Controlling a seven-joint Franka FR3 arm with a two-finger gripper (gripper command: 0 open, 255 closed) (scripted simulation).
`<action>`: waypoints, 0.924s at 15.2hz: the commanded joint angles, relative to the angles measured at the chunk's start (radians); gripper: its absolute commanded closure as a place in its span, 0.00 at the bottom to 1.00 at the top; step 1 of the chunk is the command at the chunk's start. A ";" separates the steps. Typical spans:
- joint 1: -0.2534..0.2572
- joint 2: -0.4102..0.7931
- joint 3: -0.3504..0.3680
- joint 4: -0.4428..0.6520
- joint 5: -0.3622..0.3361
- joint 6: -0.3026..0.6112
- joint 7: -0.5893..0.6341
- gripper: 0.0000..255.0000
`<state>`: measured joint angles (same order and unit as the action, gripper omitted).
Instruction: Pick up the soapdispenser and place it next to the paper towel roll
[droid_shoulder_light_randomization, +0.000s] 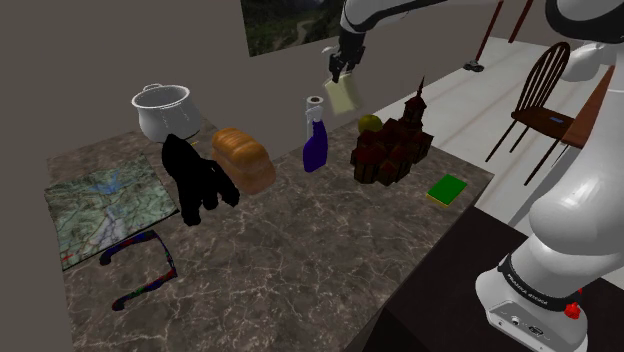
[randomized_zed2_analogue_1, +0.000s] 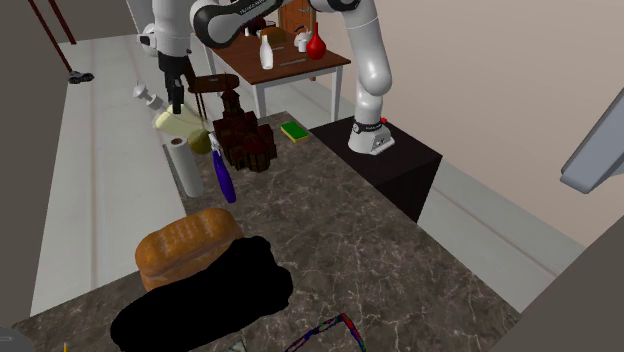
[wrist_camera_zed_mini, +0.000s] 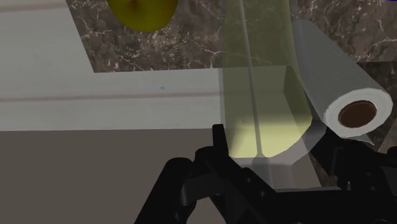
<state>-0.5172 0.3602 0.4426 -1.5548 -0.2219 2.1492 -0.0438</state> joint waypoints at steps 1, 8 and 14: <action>-0.002 0.002 -0.002 -0.023 -0.003 0.025 0.002 1.00; -0.001 0.024 -0.011 -0.086 -0.022 0.108 0.018 1.00; 0.004 0.051 -0.021 -0.129 -0.042 0.176 0.034 1.00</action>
<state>-0.5133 0.4070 0.4236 -1.6782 -0.2611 2.3142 -0.0112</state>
